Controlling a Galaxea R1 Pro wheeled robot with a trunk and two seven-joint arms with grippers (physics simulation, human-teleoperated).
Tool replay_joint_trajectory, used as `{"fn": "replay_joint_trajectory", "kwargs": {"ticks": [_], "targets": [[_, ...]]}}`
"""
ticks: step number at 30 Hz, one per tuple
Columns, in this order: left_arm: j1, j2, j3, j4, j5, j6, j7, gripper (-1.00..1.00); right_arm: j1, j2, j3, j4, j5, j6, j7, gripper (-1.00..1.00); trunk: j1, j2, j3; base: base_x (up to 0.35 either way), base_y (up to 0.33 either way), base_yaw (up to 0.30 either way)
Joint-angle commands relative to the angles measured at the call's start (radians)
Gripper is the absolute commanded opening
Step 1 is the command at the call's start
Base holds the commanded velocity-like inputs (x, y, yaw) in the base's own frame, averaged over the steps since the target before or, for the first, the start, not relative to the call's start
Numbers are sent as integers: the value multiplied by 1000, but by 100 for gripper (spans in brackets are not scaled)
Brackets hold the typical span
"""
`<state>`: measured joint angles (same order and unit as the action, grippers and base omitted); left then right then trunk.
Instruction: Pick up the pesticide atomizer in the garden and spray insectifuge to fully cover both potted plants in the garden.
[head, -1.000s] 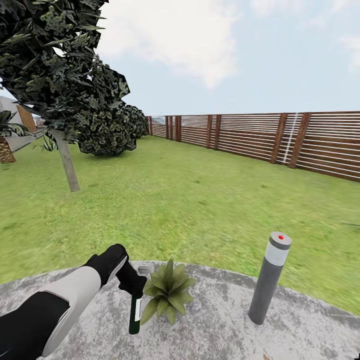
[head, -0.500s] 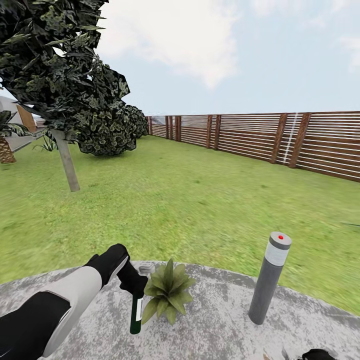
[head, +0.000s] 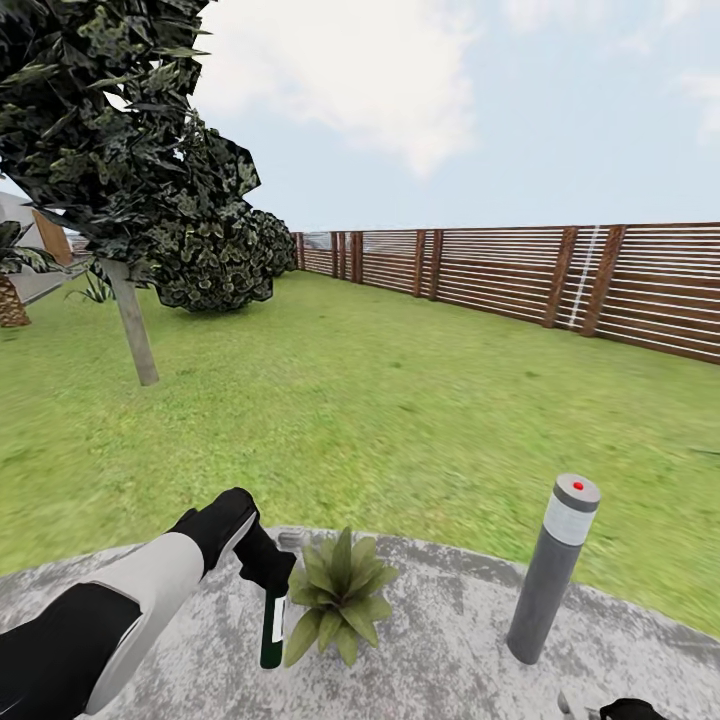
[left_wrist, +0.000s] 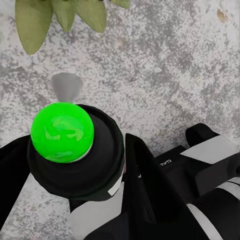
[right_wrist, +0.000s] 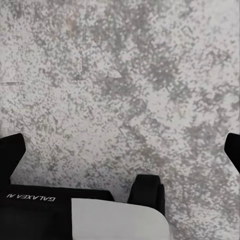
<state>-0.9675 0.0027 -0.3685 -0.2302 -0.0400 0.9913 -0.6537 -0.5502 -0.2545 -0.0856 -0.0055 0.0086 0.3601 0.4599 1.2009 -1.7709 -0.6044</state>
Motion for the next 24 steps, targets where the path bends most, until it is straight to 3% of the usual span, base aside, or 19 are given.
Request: {"fn": "replay_joint_trajectory", "kwargs": {"ticks": [1,11,24], "targets": [[0,0,-1,-1,-4,4,-6,-100,-1,0,-8,-1,1,7,2,100,0,-1,-1,54,24,0],[0,0,-3,1,-3,4,-6,-100,-1,-4,-9,8,-7,7,2,100,0,-1,-1,16,3,0],[0,-1,-4,40,-3,4,-6,-100,-1,-8,-8,10,-3,7,2,100,0,-1,-1,219,0,0]]}}
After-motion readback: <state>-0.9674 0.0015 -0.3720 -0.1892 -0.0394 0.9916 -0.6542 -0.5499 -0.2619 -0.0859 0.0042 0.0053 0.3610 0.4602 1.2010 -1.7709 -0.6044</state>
